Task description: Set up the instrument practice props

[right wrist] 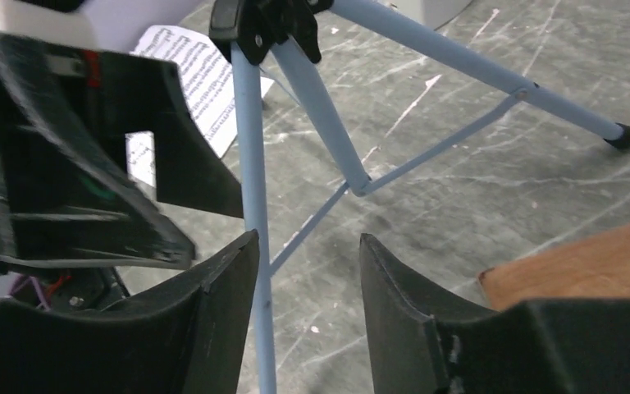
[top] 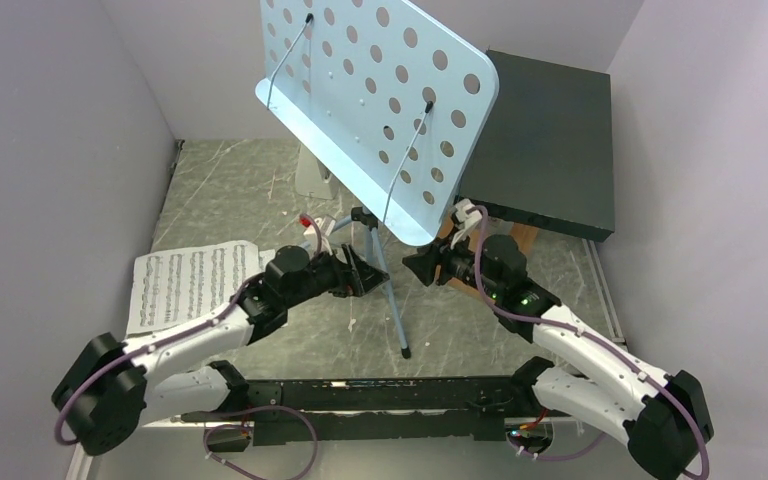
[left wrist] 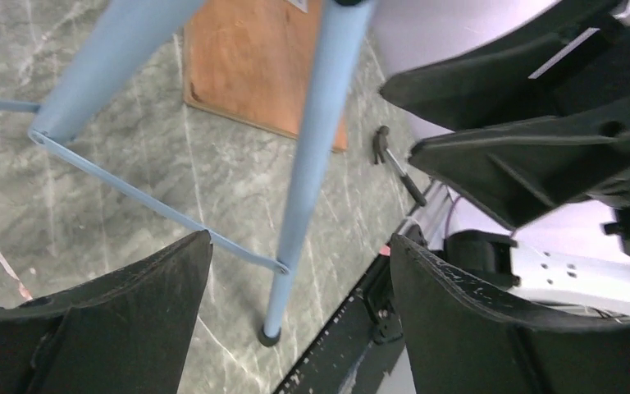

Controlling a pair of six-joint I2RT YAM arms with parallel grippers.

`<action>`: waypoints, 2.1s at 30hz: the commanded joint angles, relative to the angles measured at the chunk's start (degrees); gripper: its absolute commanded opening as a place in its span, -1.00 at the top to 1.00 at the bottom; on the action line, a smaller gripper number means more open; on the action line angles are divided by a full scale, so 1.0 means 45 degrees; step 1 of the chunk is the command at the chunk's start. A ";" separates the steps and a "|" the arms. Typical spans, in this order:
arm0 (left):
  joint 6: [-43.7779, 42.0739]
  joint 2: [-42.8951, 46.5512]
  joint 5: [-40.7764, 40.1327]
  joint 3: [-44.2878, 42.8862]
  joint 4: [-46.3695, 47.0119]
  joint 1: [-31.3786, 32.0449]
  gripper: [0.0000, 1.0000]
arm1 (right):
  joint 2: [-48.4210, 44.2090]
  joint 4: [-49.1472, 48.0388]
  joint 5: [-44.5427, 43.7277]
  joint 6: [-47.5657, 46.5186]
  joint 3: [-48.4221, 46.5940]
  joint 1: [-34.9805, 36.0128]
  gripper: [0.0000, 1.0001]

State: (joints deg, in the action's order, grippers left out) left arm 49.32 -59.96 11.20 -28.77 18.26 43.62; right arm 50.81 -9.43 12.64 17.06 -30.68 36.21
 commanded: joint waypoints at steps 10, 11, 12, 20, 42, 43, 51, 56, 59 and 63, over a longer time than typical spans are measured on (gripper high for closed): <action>-0.0205 -0.2532 -0.0928 -0.0339 0.3436 0.0330 -0.36 | 0.1091 -0.1449 0.0967 0.1927 -0.1657 -0.0353 0.10; -0.0343 -0.2592 -0.0937 -0.0329 0.3532 0.0369 -0.34 | 0.1068 -0.1436 0.0760 0.2065 -0.1596 -0.0351 0.13; -0.0451 -0.2671 -0.0950 -0.0347 0.3546 0.0402 -0.31 | 0.1016 -0.1451 0.0532 0.2244 -0.1508 -0.0351 0.15; -0.1592 -0.3266 -0.0422 -0.0730 0.2917 0.0413 0.27 | -0.0800 -0.0709 -0.0920 0.2627 -0.0705 -0.0390 0.18; -0.3132 -0.4112 0.5496 -0.0099 0.2864 0.0444 1.00 | -0.0135 -0.4140 0.2193 0.4565 0.0555 -0.0477 -0.27; -0.3058 -0.4106 0.5604 -0.0035 0.2874 0.0444 1.00 | -0.0062 -0.4384 0.2068 0.4658 0.0629 -0.0471 -0.31; -0.2868 -0.3569 0.5712 0.0444 0.1925 0.0496 1.00 | 0.0343 -0.5469 0.0717 0.4930 0.0862 -0.0468 -0.47; -0.2903 -0.3314 0.5528 0.0805 0.1777 0.0503 1.00 | 0.1375 -0.6796 0.1770 0.5237 0.0353 -0.0473 -0.33; -0.3005 -0.3296 0.5469 0.0786 0.1645 0.0503 1.00 | 0.1739 -0.7023 0.1695 0.5648 0.0164 -0.0468 -0.28; -0.2925 -0.3336 0.5603 0.0827 0.1900 0.0503 1.00 | 0.2164 -0.7371 0.1410 0.6540 0.0059 -0.0414 -0.16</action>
State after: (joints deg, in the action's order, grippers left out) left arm 38.15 -73.73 30.22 -28.08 35.55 44.25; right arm 59.18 -36.45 20.08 41.36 -27.40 34.50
